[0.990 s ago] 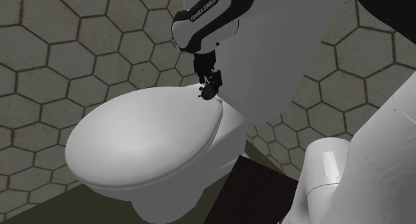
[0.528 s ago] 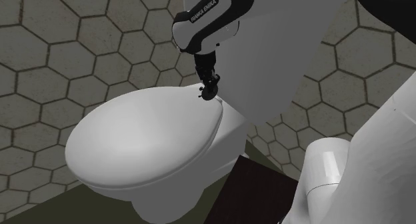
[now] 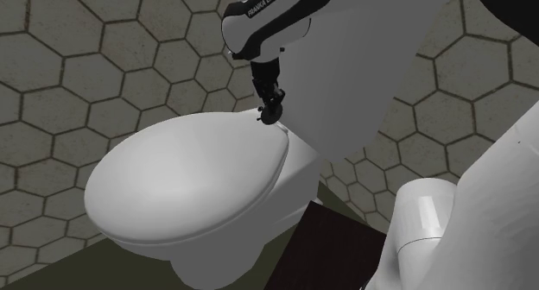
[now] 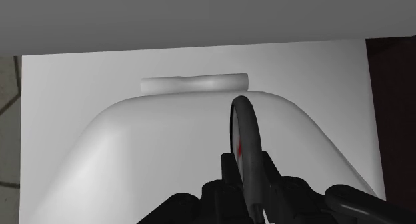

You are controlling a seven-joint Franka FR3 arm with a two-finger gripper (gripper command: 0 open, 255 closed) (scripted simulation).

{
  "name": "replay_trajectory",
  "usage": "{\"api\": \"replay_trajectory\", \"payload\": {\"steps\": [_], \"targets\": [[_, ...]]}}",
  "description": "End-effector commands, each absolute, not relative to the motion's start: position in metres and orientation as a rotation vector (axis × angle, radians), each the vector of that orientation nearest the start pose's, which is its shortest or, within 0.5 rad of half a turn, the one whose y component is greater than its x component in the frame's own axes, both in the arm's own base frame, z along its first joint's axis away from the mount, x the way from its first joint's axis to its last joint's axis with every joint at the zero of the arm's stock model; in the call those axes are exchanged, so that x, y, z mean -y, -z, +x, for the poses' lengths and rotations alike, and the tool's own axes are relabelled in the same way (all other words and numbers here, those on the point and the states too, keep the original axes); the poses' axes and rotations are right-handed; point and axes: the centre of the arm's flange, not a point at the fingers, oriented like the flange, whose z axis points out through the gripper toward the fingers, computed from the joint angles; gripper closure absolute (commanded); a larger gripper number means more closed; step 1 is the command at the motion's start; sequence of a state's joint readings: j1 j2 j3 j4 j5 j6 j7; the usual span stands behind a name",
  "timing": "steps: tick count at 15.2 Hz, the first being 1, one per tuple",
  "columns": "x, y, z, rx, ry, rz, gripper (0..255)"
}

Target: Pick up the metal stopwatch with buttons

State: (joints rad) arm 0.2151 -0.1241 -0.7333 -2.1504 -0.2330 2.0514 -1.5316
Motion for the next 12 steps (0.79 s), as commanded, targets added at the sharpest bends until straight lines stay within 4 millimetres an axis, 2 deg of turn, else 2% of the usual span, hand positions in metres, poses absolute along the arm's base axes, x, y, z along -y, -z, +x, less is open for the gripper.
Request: {"api": "replay_trajectory", "payload": {"steps": [1,10,12], "targets": [[0.274,-0.452,0.442,1.707,-0.171,-2.706,255],[0.274,-0.5,0.442,1.707,-0.171,-2.706,255],[0.274,-0.5,0.442,1.707,-0.171,-2.706,255]]}}
